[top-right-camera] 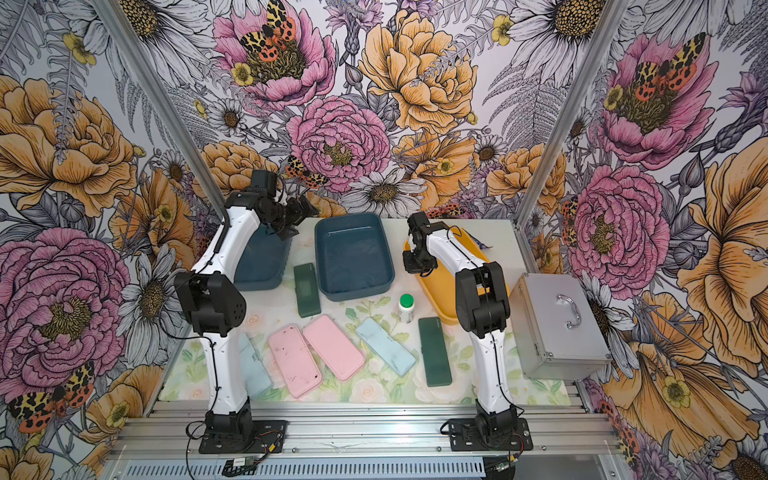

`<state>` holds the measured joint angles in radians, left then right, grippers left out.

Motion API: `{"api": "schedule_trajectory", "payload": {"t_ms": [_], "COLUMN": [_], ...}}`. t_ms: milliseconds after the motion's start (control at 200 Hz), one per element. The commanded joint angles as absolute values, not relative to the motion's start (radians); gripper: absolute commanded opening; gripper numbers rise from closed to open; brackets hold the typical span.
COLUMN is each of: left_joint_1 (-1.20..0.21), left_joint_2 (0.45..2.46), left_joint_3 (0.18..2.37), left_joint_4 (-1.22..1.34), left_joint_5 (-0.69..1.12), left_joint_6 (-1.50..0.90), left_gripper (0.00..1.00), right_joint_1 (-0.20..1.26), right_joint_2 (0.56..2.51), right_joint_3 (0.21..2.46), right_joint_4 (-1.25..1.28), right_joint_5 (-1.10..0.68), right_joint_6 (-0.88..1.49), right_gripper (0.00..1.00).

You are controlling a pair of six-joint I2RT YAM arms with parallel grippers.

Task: Place the pencil cases by color into the storage box
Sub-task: Move the storage box to the center of the board.

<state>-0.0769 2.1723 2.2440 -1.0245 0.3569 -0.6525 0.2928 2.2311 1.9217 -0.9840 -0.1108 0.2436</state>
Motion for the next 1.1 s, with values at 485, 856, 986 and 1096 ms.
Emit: {"api": "schedule_trajectory", "payload": {"t_ms": [485,856,986,1096], "left_joint_1": [-0.028,-0.024,-0.025,-0.026], "left_joint_2": [2.198,2.248,2.259,2.267], "left_joint_3": [2.301,2.325,2.329,2.337], "left_joint_4": [-1.028,-1.028,-1.026,-1.028], "left_joint_5": [0.411,0.414,0.411,0.409], "left_joint_6": [-0.662,-0.664,-0.663,-0.661], "left_gripper": [0.99,0.99,0.99,0.99], "right_joint_1": [0.198,0.156,0.149,0.149], "right_joint_2": [2.534,2.625,2.659,2.69], "right_joint_3": [2.404,2.573,2.635,2.693], "right_joint_4": [-1.113,-1.135,-1.134,-1.133], "right_joint_5": [-0.134,-0.169,-0.198,-0.228], "right_joint_6": [0.409,0.313,0.312,0.319], "right_gripper": [0.18,0.19,0.19,0.19]}}
